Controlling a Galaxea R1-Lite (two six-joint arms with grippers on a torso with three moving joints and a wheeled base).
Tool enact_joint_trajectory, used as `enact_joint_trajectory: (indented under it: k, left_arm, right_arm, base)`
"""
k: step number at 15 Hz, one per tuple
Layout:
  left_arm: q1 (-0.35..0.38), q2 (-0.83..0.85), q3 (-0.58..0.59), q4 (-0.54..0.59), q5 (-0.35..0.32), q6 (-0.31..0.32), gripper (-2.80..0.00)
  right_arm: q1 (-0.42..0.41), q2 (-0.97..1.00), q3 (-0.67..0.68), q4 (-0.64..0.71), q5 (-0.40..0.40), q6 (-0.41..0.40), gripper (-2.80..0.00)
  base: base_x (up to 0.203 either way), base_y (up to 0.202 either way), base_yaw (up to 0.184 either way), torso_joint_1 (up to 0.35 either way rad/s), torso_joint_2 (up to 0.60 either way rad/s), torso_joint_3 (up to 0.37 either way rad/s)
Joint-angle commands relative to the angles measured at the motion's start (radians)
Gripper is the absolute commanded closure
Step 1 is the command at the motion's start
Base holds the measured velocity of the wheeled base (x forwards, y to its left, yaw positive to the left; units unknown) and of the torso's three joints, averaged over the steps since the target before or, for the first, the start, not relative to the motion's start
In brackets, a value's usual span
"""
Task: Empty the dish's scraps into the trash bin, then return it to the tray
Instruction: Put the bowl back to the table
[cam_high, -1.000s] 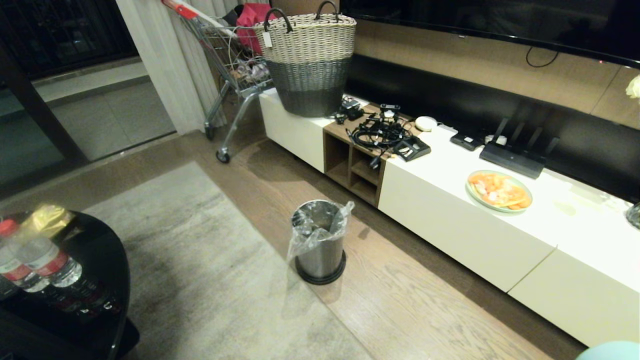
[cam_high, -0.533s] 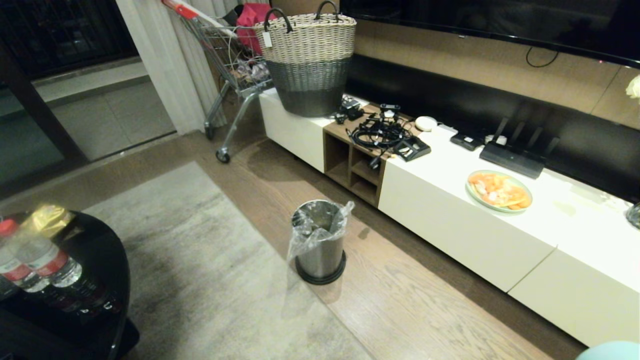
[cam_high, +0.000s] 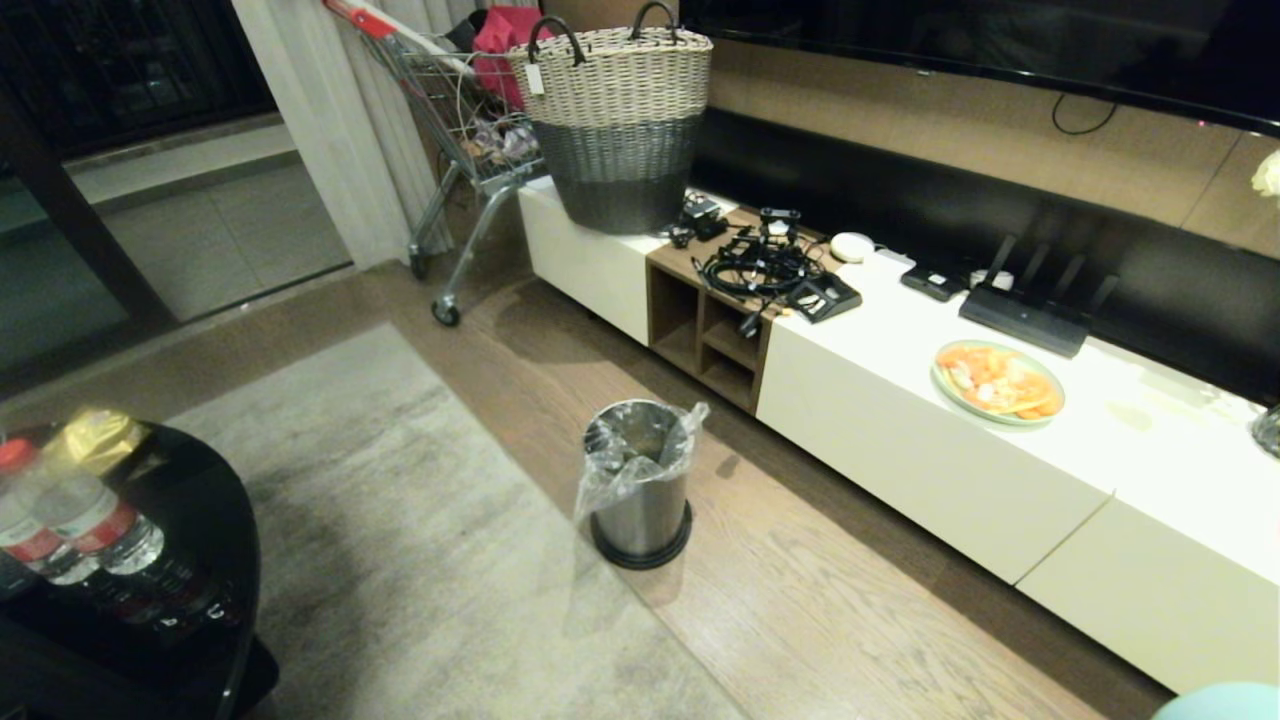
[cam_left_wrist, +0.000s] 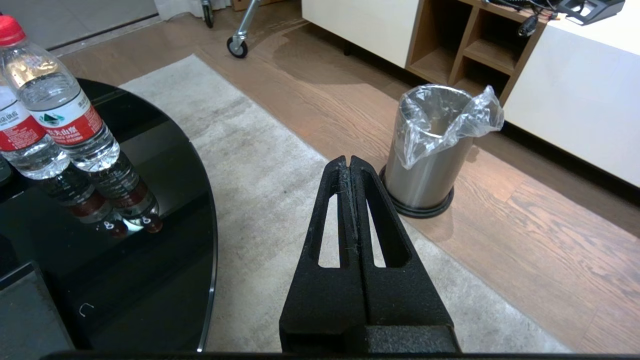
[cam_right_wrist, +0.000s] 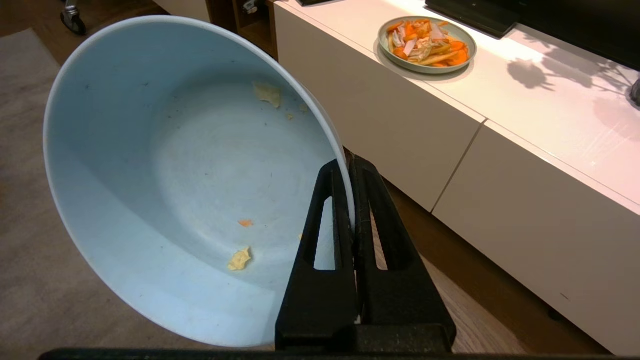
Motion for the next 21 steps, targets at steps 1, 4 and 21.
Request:
enact_joint_trajectory:
  k: [1, 4, 21]
  left_arm:
    - [0.0, 0.0, 0.0, 0.0, 0.0, -0.001, 0.0]
    - [0.0, 0.0, 0.0, 0.0, 0.0, -0.001, 0.0]
    - [0.0, 0.0, 0.0, 0.0, 0.0, -0.001, 0.0]
  right_arm:
    - [0.0, 0.001, 0.0, 0.0, 0.001, -0.001, 0.0]
    - [0.0, 0.001, 0.0, 0.001, -0.001, 0.001, 0.0]
    - [0.0, 0.001, 0.0, 0.001, -0.001, -0.001, 0.0]
  base:
    - [0.0, 0.0, 0.0, 0.0, 0.0, 0.0]
    - [0.0, 0.0, 0.0, 0.0, 0.0, 0.0]
    - [0.0, -0.002, 0.033, 0.001, 0.0, 0.001]
